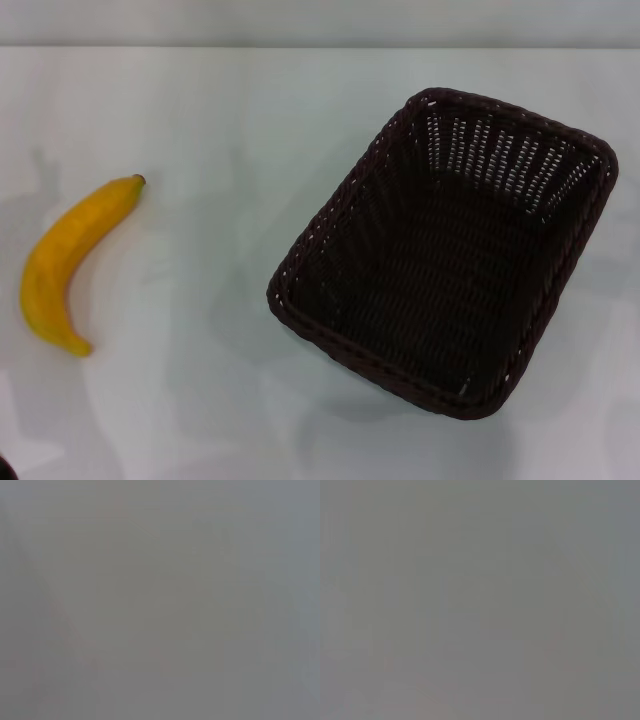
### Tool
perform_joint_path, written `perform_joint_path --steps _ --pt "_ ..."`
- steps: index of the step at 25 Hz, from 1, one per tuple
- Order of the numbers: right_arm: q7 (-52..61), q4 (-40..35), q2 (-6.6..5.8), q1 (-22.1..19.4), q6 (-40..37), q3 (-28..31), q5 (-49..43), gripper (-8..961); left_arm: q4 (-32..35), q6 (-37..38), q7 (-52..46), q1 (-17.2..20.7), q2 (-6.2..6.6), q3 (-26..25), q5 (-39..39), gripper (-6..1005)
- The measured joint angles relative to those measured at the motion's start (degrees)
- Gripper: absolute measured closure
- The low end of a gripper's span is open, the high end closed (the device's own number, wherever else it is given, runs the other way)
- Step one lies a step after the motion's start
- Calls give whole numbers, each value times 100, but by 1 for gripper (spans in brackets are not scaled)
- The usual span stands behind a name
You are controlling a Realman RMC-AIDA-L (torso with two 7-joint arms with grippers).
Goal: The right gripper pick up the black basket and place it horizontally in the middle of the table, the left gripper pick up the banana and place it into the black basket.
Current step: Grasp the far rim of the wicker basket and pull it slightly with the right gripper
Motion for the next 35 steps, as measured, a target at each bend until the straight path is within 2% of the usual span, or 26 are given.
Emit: perform_joint_path --steps 8,15,35 --pt "55 229 7 51 92 131 38 381 -3 -5 -1 0 0 15 9 109" --pt "64 544 14 70 692 78 56 380 6 -5 -13 14 0 40 28 110" --pt "70 633 27 72 702 -5 68 380 3 -4 -40 44 -9 53 36 110"
